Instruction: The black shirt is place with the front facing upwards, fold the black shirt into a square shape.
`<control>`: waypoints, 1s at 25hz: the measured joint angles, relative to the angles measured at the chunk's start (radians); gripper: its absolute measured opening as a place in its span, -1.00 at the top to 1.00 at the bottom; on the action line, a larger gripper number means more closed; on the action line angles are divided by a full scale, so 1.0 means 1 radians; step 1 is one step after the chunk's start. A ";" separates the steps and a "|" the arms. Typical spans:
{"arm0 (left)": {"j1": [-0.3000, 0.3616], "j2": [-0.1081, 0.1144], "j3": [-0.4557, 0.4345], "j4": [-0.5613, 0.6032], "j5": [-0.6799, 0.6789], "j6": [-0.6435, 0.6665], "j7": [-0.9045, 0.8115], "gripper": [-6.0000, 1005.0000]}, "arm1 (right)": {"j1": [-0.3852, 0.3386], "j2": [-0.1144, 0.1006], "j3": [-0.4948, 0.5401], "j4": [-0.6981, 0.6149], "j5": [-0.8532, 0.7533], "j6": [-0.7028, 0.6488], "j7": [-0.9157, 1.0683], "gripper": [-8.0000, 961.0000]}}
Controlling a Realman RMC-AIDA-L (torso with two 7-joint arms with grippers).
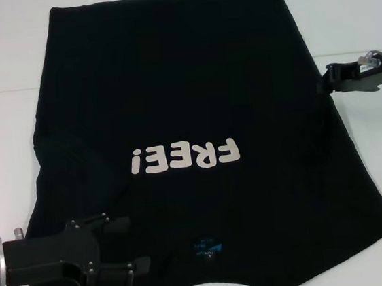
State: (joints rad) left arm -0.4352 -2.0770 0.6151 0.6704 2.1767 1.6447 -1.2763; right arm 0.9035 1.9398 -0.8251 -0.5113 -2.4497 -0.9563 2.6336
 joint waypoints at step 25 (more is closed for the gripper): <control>-0.002 0.013 -0.037 -0.015 -0.033 0.033 -0.155 -0.83 | -0.119 0.017 0.053 0.035 0.460 -0.250 -0.631 0.05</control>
State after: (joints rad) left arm -0.4377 -2.0641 0.5784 0.6555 2.1434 1.6782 -1.4308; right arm 0.7848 1.9564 -0.7719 -0.4762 -1.9896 -1.2061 2.0023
